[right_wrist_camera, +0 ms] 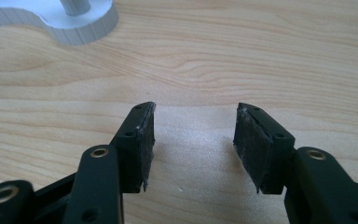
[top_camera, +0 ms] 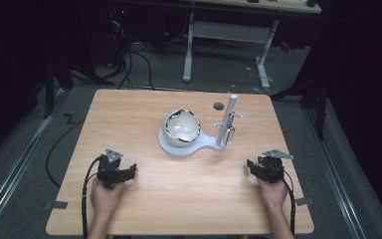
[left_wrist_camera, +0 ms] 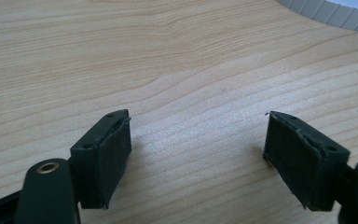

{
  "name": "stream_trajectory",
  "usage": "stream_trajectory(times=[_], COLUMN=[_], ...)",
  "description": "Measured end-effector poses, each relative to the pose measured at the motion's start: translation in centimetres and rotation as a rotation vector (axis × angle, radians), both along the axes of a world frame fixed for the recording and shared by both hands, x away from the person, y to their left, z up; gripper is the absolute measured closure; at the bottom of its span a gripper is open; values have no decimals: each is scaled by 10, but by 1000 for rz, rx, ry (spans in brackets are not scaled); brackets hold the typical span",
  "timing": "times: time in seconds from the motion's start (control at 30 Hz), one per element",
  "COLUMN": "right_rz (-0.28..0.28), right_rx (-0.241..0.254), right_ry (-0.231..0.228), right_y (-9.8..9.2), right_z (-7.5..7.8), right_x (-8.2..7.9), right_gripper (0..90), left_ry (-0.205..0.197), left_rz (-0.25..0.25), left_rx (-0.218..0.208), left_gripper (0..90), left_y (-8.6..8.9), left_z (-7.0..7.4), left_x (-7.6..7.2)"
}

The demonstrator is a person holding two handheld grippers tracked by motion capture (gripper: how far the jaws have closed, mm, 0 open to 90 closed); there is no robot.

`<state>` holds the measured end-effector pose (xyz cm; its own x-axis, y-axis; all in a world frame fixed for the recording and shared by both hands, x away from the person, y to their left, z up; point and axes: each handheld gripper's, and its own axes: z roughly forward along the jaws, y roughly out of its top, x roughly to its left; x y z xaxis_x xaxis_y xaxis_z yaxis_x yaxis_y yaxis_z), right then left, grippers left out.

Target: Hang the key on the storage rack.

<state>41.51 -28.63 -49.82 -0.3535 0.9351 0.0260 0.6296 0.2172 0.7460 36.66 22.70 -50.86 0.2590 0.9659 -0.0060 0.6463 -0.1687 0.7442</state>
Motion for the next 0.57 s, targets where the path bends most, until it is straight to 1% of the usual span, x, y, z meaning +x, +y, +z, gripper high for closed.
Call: stream_trajectory(times=[0.07,0.13,0.23,0.3,0.43,0.5,0.57], right_rz=[1,8,11,10,5,8,8], right_rx=[-8,-20,-49,-42,-44,-46,-46], right_ry=[17,-5,-10,-3,-3,-1,-1], right_y=[0,0,3,3,3,4,4], right_z=[-3,-5,-5,-5,-5,-5,-5], right_x=[2,1,0,0,0,0,0], right_gripper=[453,445,421,388,381,344,332], left_ry=[-1,-2,-2,-2,-3,-3,-3], left_rz=[2,2,2,2,2,2,1], left_rx=[-2,-2,-1,-1,-2,-1,-1], left_gripper=[232,233,232,230,231,230,230], left_y=[0,0,0,0,0,0,0], left_z=[0,0,0,0,0,0,0], left_x=[0,0,0,0,0,0,0])
